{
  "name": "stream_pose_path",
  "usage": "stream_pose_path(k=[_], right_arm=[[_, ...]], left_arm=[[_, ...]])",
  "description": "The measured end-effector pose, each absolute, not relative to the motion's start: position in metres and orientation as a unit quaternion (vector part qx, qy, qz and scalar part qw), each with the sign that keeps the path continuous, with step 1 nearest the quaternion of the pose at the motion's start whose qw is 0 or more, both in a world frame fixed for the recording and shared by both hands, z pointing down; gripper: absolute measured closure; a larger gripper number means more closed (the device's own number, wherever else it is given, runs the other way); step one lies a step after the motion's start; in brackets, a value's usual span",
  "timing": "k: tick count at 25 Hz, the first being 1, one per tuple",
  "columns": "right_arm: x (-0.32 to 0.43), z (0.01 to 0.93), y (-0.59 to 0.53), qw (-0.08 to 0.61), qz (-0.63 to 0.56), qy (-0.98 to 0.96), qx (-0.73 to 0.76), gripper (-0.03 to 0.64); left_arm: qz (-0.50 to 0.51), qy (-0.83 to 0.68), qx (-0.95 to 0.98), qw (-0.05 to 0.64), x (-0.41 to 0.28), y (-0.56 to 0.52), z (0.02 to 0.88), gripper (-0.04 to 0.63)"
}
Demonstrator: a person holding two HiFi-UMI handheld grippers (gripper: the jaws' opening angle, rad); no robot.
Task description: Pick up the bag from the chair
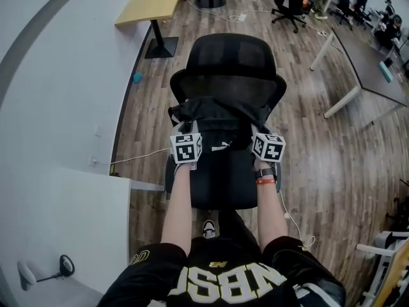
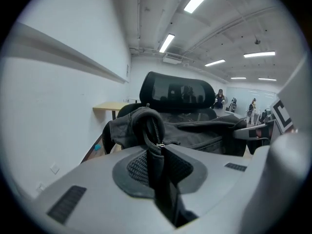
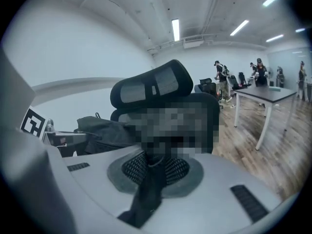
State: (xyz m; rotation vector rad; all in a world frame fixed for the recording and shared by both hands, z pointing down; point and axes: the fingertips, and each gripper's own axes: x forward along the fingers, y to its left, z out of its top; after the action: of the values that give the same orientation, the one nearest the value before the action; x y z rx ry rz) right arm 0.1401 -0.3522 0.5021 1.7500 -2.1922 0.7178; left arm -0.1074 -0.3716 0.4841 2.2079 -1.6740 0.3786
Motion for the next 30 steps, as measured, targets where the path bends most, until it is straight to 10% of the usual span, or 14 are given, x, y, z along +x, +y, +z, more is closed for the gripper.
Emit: stream_pose_path(k=[30], right_arm=[[0.120,0.254,-0.273,0.010,0.001,-0.783,0.622,0.546]], left_arm=[[-0.024,-0.621,0.782,-0.041,-0.122,-0.278,0.239,0.541]])
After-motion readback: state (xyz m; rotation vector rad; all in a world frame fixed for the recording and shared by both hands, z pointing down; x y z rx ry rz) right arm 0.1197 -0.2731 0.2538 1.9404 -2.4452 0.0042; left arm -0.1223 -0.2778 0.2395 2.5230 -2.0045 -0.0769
